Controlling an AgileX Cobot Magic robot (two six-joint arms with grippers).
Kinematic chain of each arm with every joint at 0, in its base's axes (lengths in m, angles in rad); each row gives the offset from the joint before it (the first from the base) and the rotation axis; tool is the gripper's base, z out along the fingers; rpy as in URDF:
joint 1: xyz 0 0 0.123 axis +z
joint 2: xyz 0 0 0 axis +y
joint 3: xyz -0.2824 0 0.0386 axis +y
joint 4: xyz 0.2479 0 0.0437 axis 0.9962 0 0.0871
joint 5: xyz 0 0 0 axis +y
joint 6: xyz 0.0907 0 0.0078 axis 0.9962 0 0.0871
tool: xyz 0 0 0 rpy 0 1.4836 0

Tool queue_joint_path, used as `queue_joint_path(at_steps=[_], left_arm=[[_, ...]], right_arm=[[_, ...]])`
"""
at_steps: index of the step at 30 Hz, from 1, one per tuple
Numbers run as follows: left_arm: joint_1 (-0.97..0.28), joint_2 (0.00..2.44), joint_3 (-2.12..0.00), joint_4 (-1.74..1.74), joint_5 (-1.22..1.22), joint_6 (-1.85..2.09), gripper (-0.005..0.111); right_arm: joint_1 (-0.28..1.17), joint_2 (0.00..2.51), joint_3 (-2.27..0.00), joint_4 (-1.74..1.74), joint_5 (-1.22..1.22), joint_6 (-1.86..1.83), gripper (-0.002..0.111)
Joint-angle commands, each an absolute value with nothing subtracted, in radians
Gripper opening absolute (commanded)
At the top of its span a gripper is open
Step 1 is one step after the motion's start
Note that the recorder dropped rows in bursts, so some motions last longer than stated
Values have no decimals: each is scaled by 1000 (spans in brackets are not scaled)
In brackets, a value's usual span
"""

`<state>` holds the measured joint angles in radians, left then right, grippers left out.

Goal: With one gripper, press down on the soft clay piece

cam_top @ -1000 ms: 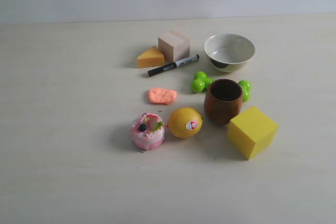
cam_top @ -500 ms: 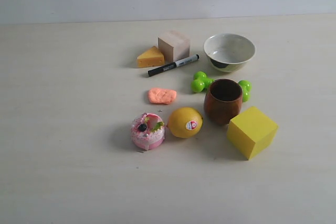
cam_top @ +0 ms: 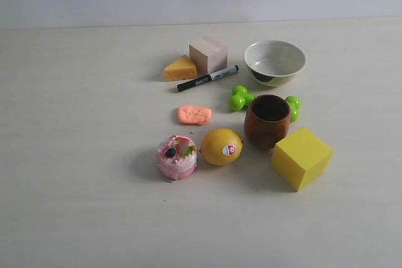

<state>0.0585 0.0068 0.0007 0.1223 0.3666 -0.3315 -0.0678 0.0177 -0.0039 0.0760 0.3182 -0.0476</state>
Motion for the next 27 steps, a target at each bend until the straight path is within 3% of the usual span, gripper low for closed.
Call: queue_joint_path(at_steps=[1, 16, 21, 27], left_arm=[[58, 0, 0, 113, 372, -314, 0], [58, 0, 0, 21, 367, -312, 0], [32, 0, 0, -59, 364, -62, 0], [24, 0, 0, -61, 364, -47, 0]], right_arm=[[-63, 12, 0, 76, 312, -53, 0], [-63, 12, 0, 76, 312, -53, 0], [-63, 12, 0, 76, 312, -53, 0], [-63, 12, 0, 76, 312, -53, 0]])
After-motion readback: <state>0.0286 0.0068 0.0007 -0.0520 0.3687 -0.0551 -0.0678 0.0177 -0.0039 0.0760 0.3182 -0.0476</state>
